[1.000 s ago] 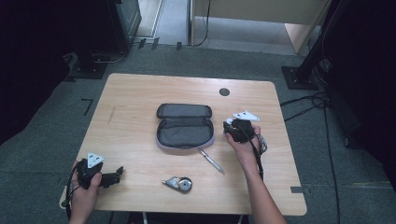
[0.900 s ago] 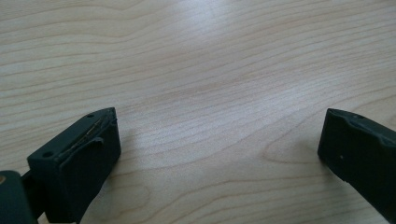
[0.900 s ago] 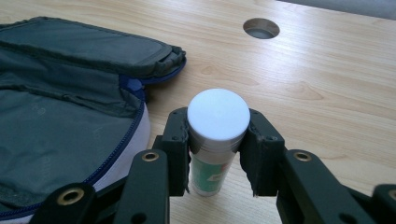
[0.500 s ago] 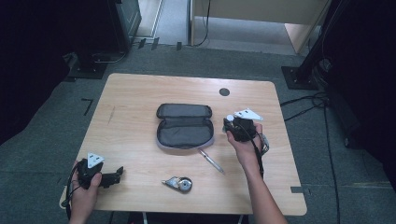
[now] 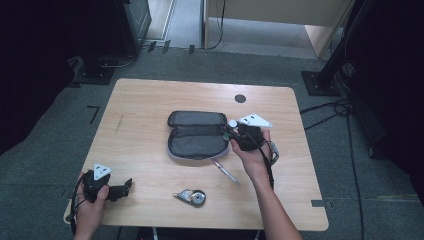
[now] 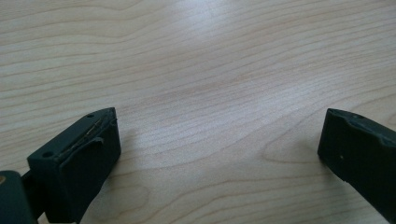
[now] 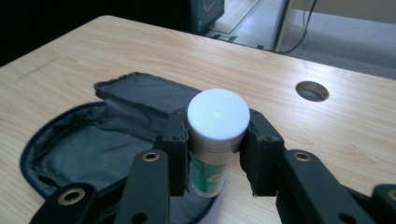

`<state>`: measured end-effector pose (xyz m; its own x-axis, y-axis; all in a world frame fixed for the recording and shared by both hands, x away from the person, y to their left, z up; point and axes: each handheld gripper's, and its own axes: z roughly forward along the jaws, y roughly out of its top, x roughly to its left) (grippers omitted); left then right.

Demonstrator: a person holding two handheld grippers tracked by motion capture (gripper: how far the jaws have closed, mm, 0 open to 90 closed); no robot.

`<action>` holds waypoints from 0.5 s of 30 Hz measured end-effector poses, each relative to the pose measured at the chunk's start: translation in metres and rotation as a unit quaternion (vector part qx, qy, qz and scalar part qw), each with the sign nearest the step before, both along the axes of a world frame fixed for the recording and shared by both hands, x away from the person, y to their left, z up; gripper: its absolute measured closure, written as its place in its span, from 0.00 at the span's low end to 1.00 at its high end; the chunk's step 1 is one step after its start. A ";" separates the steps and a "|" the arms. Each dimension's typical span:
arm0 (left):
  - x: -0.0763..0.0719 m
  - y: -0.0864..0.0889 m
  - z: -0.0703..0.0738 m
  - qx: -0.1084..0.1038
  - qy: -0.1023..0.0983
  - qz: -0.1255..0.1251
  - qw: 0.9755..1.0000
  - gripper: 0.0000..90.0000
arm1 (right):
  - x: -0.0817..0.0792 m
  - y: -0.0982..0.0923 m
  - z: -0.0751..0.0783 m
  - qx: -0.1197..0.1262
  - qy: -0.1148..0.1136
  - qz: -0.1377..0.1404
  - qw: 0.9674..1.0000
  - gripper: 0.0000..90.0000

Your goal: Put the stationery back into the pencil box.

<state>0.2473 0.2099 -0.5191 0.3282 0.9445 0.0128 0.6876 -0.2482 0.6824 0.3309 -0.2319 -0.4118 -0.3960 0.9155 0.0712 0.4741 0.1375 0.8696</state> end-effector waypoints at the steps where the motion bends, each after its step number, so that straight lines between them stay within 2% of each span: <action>1: 0.000 0.000 0.000 0.000 0.000 0.000 1.000 0.00 | 0.000 0.002 0.001 0.002 0.000 0.003 1.000 0.73; 6: 0.000 0.000 0.000 0.000 0.000 0.000 1.000 0.00 | 0.002 0.012 -0.002 0.006 0.000 0.014 1.000 0.73; 15: 0.000 0.000 0.000 -0.001 -0.001 -0.001 1.000 0.00 | 0.012 0.033 -0.019 -0.008 0.010 0.039 0.999 0.73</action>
